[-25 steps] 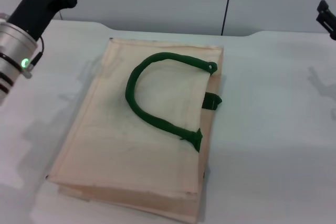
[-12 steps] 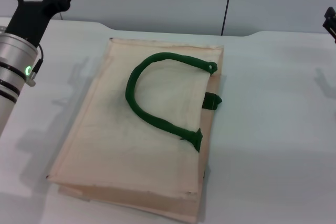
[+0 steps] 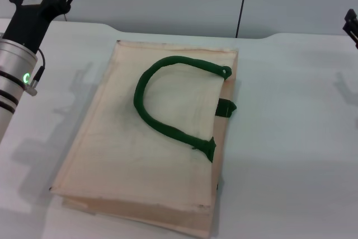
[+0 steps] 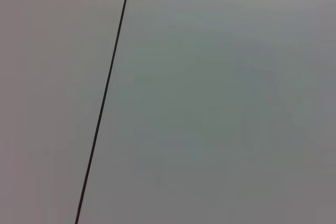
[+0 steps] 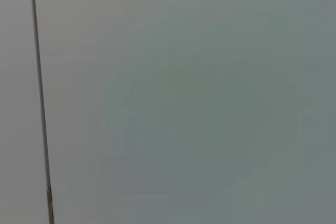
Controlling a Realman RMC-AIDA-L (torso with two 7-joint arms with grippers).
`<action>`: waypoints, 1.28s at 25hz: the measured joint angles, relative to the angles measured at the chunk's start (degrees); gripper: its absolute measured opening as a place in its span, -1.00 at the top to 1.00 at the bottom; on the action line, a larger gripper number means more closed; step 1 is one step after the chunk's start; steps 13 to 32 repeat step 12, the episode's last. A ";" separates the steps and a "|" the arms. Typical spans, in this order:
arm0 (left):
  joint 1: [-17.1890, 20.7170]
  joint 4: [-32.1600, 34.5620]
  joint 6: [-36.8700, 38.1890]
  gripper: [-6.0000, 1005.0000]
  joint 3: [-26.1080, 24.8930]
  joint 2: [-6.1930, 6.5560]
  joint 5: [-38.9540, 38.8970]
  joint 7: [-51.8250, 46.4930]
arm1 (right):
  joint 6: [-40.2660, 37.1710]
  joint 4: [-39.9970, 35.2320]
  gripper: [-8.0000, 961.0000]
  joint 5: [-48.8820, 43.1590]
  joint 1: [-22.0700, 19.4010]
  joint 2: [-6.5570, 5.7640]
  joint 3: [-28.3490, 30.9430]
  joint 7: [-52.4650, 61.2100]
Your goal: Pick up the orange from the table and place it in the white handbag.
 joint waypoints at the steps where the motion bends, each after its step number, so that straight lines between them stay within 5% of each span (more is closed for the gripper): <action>1: 0.05 -0.01 0.12 -0.70 -0.02 0.00 -0.02 0.00 | -0.19 0.00 -0.86 0.00 0.01 0.01 0.00 0.00; 32: 0.69 0.08 0.52 -0.70 -0.34 -0.07 -0.65 -0.25 | -0.26 0.08 -0.86 0.00 -0.17 0.01 0.03 0.10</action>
